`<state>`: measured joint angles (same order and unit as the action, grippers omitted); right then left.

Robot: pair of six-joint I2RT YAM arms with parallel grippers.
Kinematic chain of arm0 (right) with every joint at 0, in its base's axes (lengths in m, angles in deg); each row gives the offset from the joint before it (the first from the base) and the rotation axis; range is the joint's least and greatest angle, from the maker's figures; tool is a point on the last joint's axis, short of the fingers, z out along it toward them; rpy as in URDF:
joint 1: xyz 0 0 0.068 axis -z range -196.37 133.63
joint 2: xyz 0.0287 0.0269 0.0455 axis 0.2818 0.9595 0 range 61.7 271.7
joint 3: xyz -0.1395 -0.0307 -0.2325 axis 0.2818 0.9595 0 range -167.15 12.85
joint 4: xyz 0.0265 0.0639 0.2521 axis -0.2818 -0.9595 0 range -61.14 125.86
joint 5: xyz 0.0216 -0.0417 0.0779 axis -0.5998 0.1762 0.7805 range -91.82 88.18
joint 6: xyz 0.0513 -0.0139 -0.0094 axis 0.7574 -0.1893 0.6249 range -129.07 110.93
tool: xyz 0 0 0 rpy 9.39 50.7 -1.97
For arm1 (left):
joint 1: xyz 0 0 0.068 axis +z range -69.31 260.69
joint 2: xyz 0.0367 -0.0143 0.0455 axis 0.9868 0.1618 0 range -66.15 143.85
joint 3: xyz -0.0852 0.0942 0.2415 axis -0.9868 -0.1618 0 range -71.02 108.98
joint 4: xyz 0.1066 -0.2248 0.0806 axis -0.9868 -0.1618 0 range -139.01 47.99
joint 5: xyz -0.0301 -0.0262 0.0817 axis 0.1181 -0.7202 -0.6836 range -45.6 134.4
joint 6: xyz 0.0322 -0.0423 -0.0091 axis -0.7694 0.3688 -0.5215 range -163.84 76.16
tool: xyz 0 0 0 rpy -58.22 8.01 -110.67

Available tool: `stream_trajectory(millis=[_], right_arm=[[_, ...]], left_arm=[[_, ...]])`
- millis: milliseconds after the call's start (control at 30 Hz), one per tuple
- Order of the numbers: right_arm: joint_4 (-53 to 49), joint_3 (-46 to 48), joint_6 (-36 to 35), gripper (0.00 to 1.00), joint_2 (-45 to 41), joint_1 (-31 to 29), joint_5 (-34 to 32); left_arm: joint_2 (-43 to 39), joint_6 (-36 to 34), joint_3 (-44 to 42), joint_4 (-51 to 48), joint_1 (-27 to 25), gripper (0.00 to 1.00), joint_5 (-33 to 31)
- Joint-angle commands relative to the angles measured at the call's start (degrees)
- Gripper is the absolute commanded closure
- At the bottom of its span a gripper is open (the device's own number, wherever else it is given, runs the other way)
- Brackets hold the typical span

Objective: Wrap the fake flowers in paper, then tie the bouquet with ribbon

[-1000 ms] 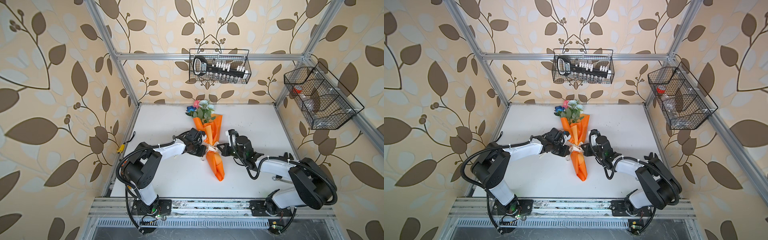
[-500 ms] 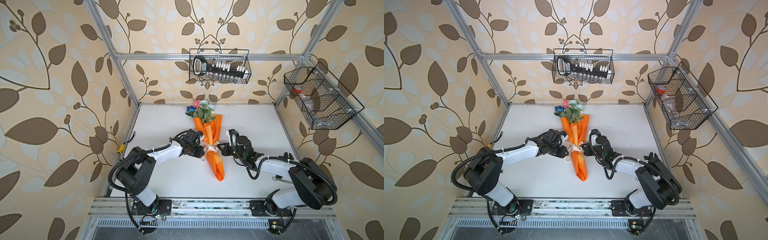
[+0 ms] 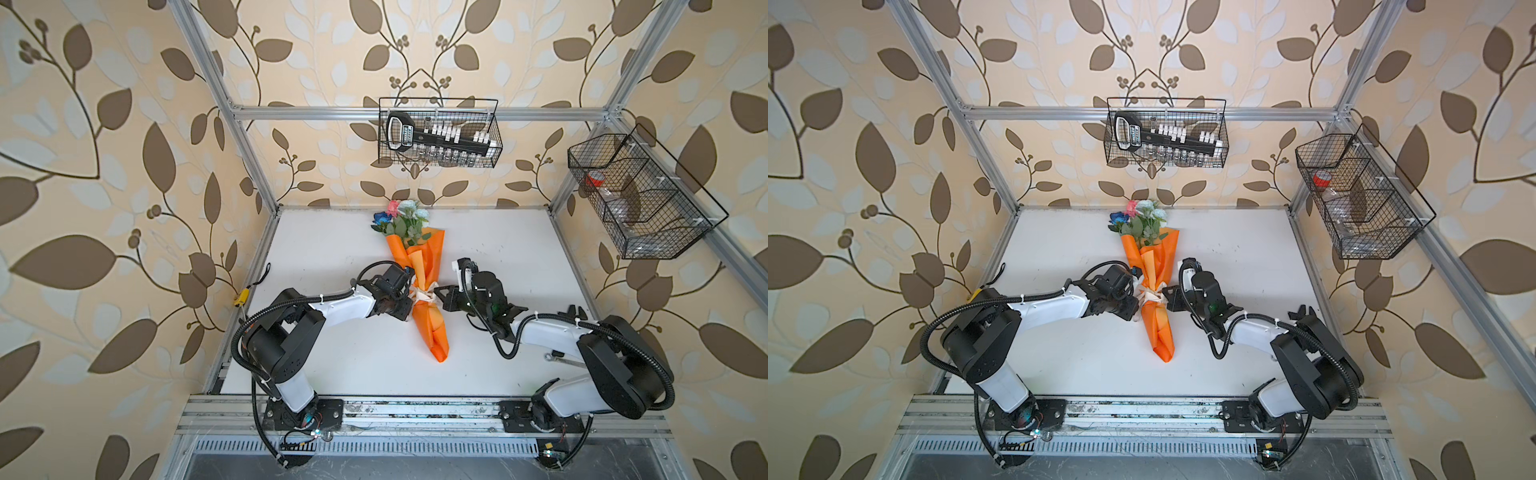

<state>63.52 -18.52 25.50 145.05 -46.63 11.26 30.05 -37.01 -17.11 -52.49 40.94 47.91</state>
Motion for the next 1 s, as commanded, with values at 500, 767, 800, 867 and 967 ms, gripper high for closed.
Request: stream_trajectory(millis=[500,767,800,867,967], right_arm=[[2.13,-0.66,1.12,1.00,1.64,-0.12,1.33],[2.46,-0.67,1.16,1.00,1.90,-0.15,1.60],[2.49,-0.70,1.29,1.00,1.90,-0.15,1.60],[2.53,-0.68,1.33,1.00,1.99,-0.12,1.68],[2.68,-0.62,1.54,1.00,2.07,-0.09,1.77]], left_arm=[[-0.79,-5.26,0.85,6.50,-1.66,0.82,0.56],[0.91,-6.03,1.52,7.14,-1.65,0.80,1.83],[1.29,-6.10,1.78,7.06,-1.65,0.80,1.83],[2.11,-6.39,2.48,6.80,-1.65,0.81,2.22],[2.86,-6.15,3.04,6.70,-1.65,0.84,2.72]])
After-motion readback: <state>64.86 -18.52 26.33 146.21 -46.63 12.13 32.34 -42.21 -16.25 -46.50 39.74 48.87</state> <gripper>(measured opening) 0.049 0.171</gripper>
